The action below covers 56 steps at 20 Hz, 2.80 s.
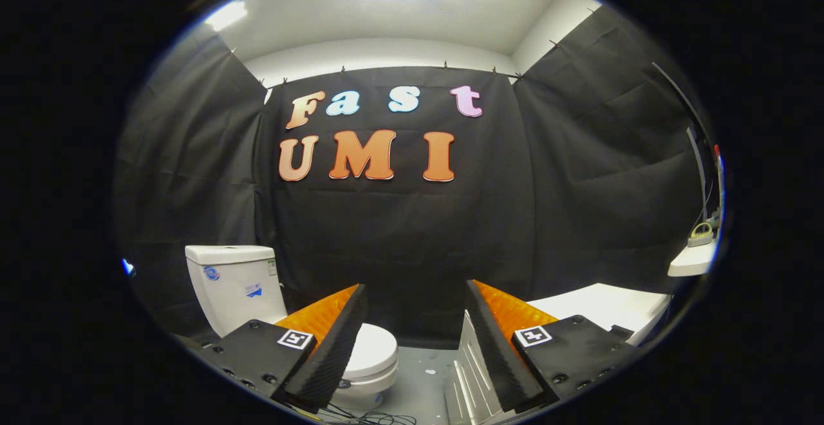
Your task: Open the toilet lid.
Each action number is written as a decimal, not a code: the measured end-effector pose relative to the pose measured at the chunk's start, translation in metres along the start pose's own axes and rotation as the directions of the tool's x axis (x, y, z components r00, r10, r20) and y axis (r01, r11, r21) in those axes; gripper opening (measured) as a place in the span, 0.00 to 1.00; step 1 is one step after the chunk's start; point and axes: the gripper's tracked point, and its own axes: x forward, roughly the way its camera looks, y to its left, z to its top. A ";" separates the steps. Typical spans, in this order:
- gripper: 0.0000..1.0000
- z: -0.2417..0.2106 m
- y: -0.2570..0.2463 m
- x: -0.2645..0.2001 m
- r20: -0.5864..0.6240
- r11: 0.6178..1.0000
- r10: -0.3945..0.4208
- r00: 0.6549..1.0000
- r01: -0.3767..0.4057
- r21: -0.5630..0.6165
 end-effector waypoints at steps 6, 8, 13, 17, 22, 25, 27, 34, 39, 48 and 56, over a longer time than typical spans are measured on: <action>0.98 0.023 0.034 0.043 0.051 0.991 0.022 0.998 -0.029 0.129; 0.99 0.009 0.051 0.061 0.023 0.982 0.046 0.999 -0.049 0.182; 0.98 -0.041 0.078 0.088 -0.046 0.956 0.089 0.995 -0.073 0.283; 0.98 -0.115 0.090 0.096 -0.159 0.907 0.098 0.982 -0.023 0.421; 0.98 -0.181 0.112 0.089 -0.246 0.861 0.177 0.953 -0.029 0.507; 0.98 -0.219 0.134 0.079 -0.308 0.791 0.266 0.913 -0.025 0.611; 0.98 -0.249 0.142 0.074 -0.344 0.748 0.305 0.888 -0.001 0.663; 0.98 -0.324 0.136 0.059 -0.484 0.597 0.357 0.799 0.203 0.776; 0.98 -0.362 0.131 0.053 -0.558 0.528 0.365 0.745 0.328 0.783; 0.98 -0.399 0.168 0.041 -0.639 0.544 0.472 0.607 0.370 0.753; 0.78 -0.428 0.181 0.054 -0.630 0.484 0.517 0.579 0.409 0.773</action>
